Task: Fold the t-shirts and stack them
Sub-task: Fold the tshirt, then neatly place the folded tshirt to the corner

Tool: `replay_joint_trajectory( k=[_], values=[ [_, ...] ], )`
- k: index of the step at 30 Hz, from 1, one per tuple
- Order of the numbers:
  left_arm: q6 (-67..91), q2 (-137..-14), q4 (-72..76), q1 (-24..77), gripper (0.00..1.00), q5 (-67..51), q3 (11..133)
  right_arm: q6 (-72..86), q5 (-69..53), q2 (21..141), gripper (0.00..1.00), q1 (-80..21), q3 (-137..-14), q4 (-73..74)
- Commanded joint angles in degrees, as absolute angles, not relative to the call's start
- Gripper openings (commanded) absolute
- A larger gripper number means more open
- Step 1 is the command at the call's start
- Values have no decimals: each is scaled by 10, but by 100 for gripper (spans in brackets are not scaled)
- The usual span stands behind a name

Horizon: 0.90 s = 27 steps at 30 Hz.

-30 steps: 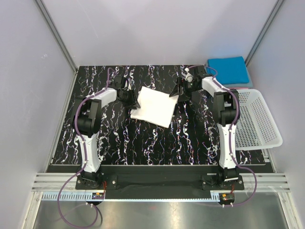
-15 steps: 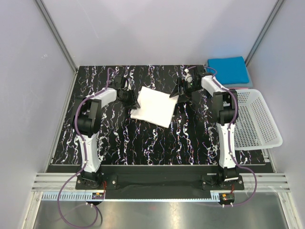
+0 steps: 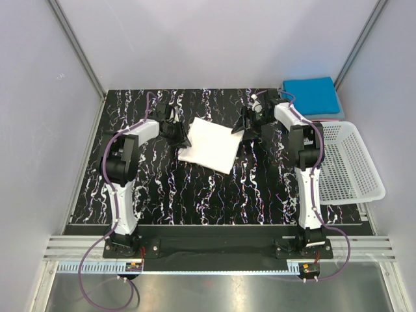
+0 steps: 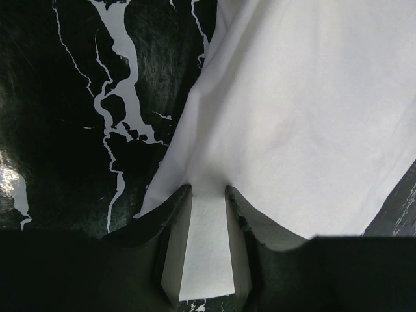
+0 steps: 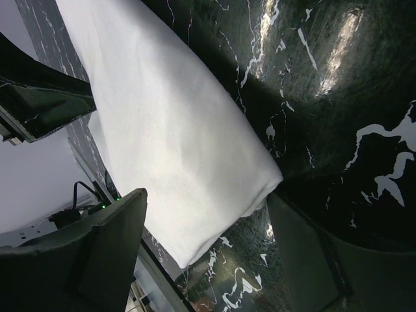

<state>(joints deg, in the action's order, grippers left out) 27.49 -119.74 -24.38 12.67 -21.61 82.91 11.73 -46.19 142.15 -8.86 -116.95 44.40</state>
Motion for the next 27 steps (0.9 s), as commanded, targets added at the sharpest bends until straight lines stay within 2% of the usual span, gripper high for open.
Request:
replay_joint_trajectory(
  k=[1, 19, 20, 22, 24, 27],
  values=[
    [260, -1241, -262, 123, 35, -167, 817, 91, -394, 1463, 83, -98, -1150, 481],
    [274, -1229, -236, 123, 33, -176, 795, 96, -396, 1456, 66, -101, -1136, 461],
    [275, -1229, -236, 123, 33, -177, 794, 99, -394, 1455, 61, -101, -1136, 461],
    [275, -1228, -235, 123, 33, -180, 791, 103, -380, 1453, 24, -101, -1137, 458],
    [279, -1226, -241, 122, 33, -173, 790, 98, -360, 1447, 0, -100, -1136, 460],
    [294, -1218, -261, 119, 32, -157, 788, 84, -324, 1412, 0, -100, -1134, 456]
  ],
)
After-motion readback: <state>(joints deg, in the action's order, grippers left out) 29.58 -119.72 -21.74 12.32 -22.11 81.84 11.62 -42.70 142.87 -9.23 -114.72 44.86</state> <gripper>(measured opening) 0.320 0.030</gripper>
